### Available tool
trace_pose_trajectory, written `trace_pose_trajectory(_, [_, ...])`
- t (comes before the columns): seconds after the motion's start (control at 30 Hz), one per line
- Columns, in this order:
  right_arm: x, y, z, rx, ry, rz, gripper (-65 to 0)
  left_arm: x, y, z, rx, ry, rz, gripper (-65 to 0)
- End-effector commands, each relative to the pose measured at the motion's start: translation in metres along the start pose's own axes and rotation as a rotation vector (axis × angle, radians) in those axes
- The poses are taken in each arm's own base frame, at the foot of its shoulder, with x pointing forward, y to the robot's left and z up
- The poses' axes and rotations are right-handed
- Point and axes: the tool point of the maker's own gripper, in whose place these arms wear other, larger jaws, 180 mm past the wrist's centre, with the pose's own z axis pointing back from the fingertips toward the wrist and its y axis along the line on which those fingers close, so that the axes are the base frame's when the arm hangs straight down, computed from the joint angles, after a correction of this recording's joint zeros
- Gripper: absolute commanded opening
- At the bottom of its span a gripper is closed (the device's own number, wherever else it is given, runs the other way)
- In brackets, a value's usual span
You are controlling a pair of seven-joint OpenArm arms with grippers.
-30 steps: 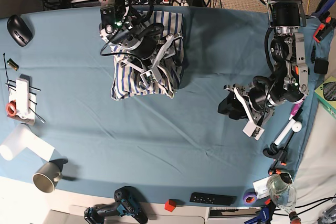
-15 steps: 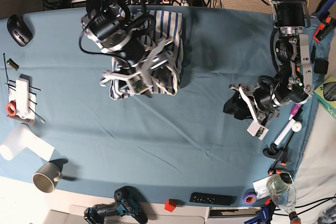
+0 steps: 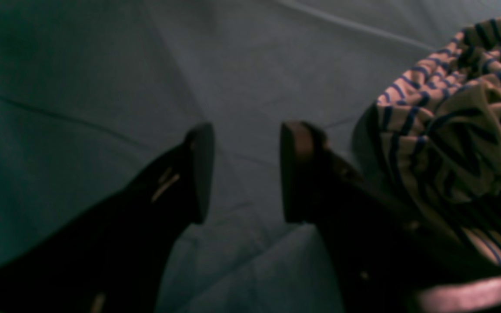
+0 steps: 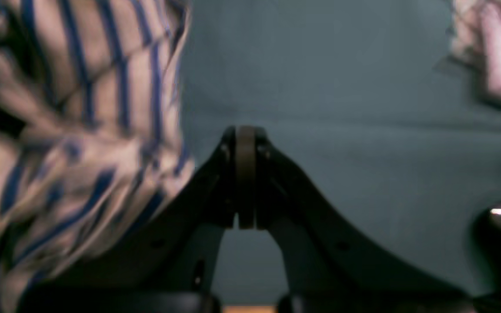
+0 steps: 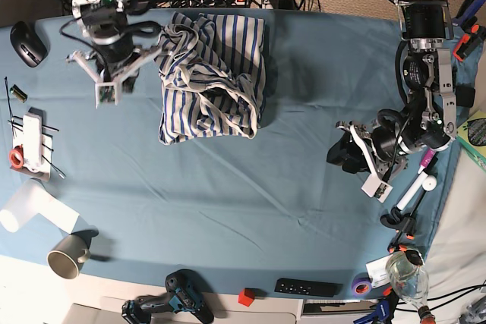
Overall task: Fold the T-shirt properly
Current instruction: 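Open the right gripper and withdraw it from the folded stack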
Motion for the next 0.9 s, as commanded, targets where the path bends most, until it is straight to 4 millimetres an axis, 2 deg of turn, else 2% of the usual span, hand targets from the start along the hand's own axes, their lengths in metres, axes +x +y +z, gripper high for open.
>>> trace_pose_trajectory(0.0, [0.005, 0.004, 0.005, 0.020, -0.029, -0.005, -65.0, 0.022, 0.000, 0.005, -0.003, -0.064, -0.026, -40.3])
trace_pose_trajectory(0.13, [-0.005, 0.022, 0.002, 0.084, -0.003, -0.010, -65.0, 0.022, 0.000, 0.005, -0.004, -0.064, -0.026, -40.3])
trace_pose_trajectory(0.2, [-0.012, 0.039, -0.003, 0.138, 0.023, -0.007, -65.0, 0.022, 0.000, 0.005, -0.004, -0.064, -0.026, -40.3])
trace_pose_trajectory(0.3, [-0.014, 0.082, -0.001, 0.288, 0.033, 0.011, -65.0, 0.022, 0.000, 0.005, -0.004, -0.064, -0.026, -40.3])
trace_pose_trajectory(0.47, [-0.014, 0.166, 0.026, 0.586, 0.009, 0.150, -65.0, 0.022, 0.000, 0.005, -0.003, -0.064, -0.026, -40.3])
trace_pose_trajectory(0.6, [-0.019, 0.210, 0.049, 0.740, -0.004, 0.234, -65.0, 0.021, 0.000, 0.005, -0.003, -0.063, -0.027, -40.3])
trace_pose_trajectory(0.73, [-0.020, 0.225, 0.059, 0.798, -0.018, 0.270, -65.0, 0.021, 0.000, 0.005, -0.003, -0.063, -0.027, -40.3])
trace_pose_trajectory(0.87, [-0.020, 0.215, 0.052, 0.745, -0.017, 0.288, -65.0, 0.021, 0.001, 0.005, 0.000, -0.061, -0.028, -40.3])
